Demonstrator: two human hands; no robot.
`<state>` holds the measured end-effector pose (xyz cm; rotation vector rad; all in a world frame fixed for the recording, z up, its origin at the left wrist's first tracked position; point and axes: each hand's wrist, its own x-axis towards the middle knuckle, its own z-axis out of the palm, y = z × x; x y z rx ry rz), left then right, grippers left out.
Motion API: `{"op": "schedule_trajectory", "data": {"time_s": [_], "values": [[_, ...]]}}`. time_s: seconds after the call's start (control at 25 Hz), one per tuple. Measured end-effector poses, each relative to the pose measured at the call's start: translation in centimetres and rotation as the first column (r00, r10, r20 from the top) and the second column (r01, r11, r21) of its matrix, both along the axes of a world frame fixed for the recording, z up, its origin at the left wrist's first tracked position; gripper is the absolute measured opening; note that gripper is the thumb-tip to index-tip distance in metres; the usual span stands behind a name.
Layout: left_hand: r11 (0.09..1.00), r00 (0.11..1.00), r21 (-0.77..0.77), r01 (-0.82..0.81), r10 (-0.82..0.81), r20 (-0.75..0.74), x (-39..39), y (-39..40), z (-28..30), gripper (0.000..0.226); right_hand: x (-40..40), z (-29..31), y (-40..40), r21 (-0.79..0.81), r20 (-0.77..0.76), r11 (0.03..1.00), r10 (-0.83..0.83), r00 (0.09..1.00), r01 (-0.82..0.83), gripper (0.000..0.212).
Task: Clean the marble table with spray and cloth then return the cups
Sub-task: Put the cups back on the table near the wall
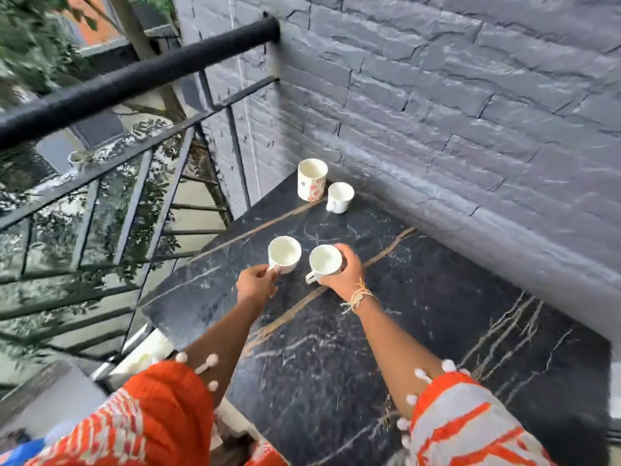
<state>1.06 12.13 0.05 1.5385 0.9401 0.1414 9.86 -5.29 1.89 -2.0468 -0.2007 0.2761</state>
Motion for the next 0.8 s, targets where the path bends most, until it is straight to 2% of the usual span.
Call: {"op": "schedule_trajectory", "data": {"time_s": [0.12, 0.32, 0.44, 0.8], "values": [[0.998, 0.998, 0.012, 0.054, -0.054, -0.043, 5.4, 1.2, -0.7, 0.017, 4.4, -0.4, 1.1, 0.013, -0.022, 0.999, -0.031, 0.999, 0.031, 0.067], [0.996, 0.996, 0.011, 0.092, -0.092, -0.014, 11.6, 3.7, -1.2, 0.01, 9.3, -1.7, 3.3, -0.023, -0.059, 0.999, -0.045, 0.997, 0.044, 0.067], [0.996, 0.996, -0.025, 0.08, -0.081, -0.032, 13.6, 5.3, -1.8, 0.007, 10.4, -2.0, 4.4, -0.029, -0.074, 0.999, -0.043, 0.996, 0.041, 0.067], [0.998, 0.994, -0.061, 0.031, -0.037, -0.104, 15.7, 7.0, -3.0, 0.025, 11.6, -2.7, 6.1, -0.036, -0.182, 0.999, -0.013, 0.983, 0.006, 0.069]]}}
